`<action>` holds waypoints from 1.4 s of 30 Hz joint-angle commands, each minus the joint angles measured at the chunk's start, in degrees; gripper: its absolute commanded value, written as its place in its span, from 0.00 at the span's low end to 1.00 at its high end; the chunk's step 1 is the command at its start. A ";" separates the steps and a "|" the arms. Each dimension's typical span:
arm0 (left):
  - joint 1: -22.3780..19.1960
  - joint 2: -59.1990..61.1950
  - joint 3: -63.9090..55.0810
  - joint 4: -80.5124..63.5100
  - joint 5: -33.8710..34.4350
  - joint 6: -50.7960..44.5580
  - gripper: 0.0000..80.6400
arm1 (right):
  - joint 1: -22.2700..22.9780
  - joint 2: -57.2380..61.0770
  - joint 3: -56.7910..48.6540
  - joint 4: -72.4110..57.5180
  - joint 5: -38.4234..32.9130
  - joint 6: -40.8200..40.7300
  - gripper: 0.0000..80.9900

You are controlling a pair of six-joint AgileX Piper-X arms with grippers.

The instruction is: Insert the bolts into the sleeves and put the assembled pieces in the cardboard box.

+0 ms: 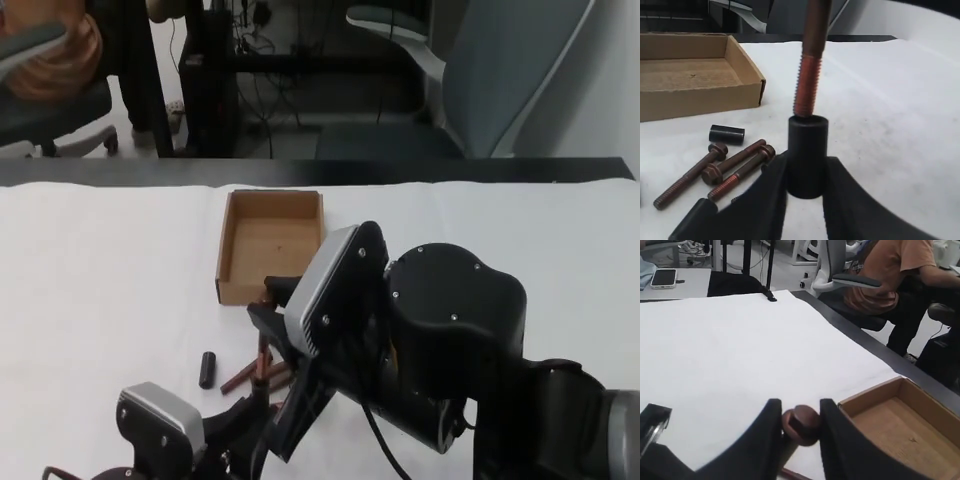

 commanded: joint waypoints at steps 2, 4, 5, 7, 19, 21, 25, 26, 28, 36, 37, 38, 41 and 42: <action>0.13 -0.21 -0.10 -4.41 3.81 3.55 0.02 | 0.50 0.16 -0.33 2.89 -1.35 0.86 0.01; 0.13 -0.21 -0.10 -4.41 3.81 3.55 0.02 | 0.76 0.16 -0.33 4.27 -1.35 1.33 0.01; 0.13 -0.21 -0.10 -4.41 3.70 4.52 0.02 | 0.90 0.16 -0.33 4.67 -1.46 1.94 0.01; 0.13 -0.21 -0.10 -4.41 3.32 6.67 0.02 | 1.19 0.16 -0.33 5.16 -1.47 2.58 0.01; 0.13 -0.21 -0.33 -5.90 2.71 7.50 0.02 | 1.43 0.00 -0.33 4.57 -2.73 8.95 0.86; 0.13 -0.21 -0.33 -6.15 2.51 7.50 0.02 | 1.43 -0.23 -0.44 4.29 -1.25 10.68 0.86; 0.13 -0.21 -0.33 -6.15 2.07 7.50 0.02 | 1.43 -3.83 -0.67 4.20 2.16 10.23 0.86; 0.13 -0.21 -0.33 -6.15 1.49 7.50 0.02 | 1.43 -5.36 -0.87 4.26 2.92 9.48 0.86; 0.59 -0.21 -1.03 -6.15 -0.08 7.32 0.02 | 1.43 -10.10 -1.54 4.37 6.33 7.31 0.86; 11.03 -0.21 -17.87 18.62 9.40 6.86 0.02 | -0.47 -31.27 -2.00 21.66 18.09 1.73 0.86; 12.65 -0.21 -21.69 26.44 10.52 7.67 0.02 | -0.85 -33.78 -2.00 26.94 18.07 4.13 0.86; 14.21 -0.21 -25.60 33.54 11.14 8.90 0.02 | -1.28 -36.10 -2.00 32.13 17.77 6.72 0.86; 18.69 0.41 -35.71 47.80 11.82 10.99 0.02 | -1.44 -39.77 -2.00 44.98 17.41 13.29 0.86; 20.42 0.89 -38.93 50.60 12.07 10.98 0.02 | -1.44 -40.28 -2.00 48.58 16.82 15.57 0.86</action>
